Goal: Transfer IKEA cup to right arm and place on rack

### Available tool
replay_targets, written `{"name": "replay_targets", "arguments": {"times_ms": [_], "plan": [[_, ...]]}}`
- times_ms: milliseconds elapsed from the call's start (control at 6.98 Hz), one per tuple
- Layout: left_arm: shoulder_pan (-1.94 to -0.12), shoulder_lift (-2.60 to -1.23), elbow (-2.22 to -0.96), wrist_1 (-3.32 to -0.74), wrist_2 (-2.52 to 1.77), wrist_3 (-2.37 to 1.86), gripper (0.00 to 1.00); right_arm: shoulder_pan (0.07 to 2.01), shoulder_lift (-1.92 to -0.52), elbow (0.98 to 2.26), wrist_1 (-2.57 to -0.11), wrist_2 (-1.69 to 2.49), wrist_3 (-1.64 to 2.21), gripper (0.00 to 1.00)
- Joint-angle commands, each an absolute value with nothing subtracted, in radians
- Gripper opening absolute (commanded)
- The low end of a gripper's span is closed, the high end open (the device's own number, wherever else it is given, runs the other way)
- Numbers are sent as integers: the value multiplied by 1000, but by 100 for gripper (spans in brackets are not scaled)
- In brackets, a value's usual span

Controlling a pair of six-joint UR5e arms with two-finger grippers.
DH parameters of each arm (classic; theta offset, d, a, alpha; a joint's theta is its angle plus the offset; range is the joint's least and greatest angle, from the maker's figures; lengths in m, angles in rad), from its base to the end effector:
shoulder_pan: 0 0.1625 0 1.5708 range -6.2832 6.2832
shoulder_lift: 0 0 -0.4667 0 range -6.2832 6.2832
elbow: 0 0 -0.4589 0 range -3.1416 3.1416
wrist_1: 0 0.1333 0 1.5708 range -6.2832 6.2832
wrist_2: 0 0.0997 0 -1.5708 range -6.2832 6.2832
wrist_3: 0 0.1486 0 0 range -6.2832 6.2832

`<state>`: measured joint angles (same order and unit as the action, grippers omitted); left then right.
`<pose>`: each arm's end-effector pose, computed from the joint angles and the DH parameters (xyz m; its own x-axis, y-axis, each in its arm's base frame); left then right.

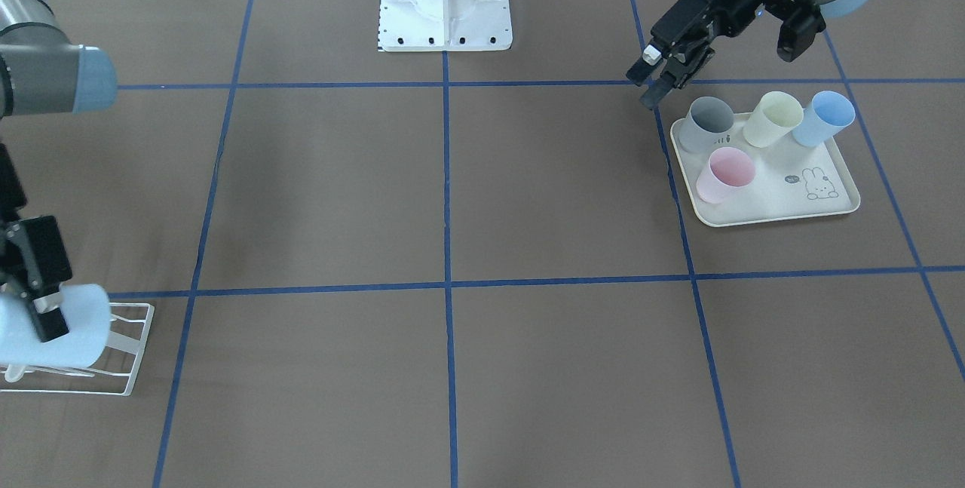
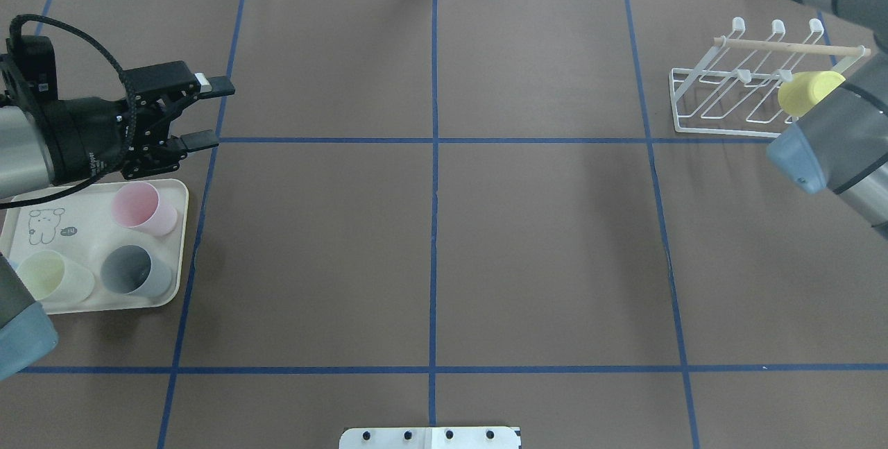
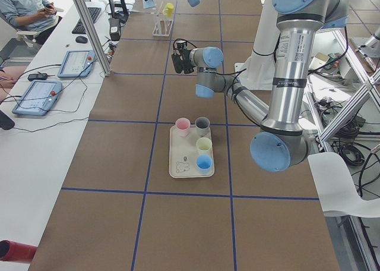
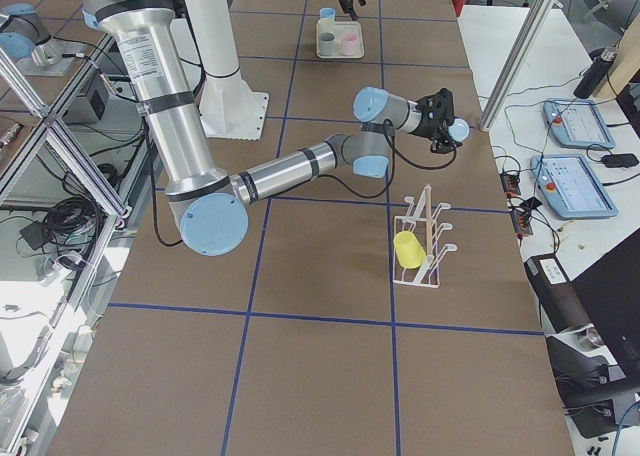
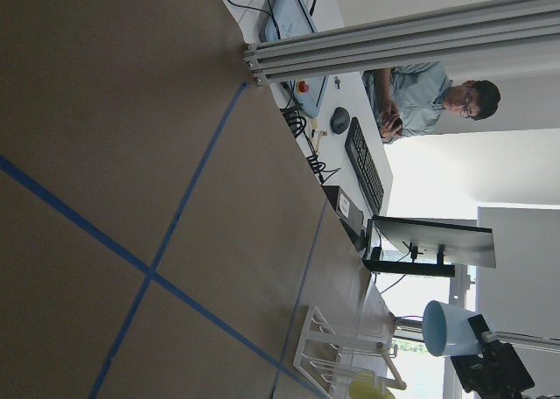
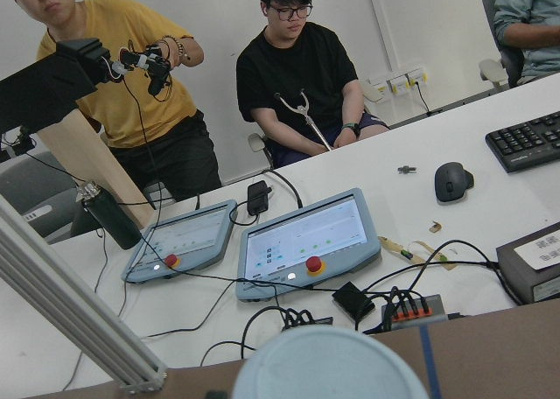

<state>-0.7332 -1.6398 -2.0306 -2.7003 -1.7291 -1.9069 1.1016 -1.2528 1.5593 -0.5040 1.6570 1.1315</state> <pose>0.3469 -0.4603 0.2844 -0.2408 -0.2214 -0.9450 0.4923 0.8112 -0.3155 -0.2308 -0.7218 0.3986 0.4420 -0.0652 0.8946 -0.7320 0.5503 0.4018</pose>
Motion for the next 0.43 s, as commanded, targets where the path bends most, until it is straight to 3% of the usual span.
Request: {"name": "replay_targets", "arguments": {"times_ms": [0, 286], "plan": [[-738, -1620, -2033, -2700, -1735, -1879, 100, 1219, -1255, 1447, -499, 1761, 874, 0], [-738, -1620, -2033, -2700, -1735, -1881, 100, 1258, -1287, 1416, -499, 1759, 687, 0]]}}
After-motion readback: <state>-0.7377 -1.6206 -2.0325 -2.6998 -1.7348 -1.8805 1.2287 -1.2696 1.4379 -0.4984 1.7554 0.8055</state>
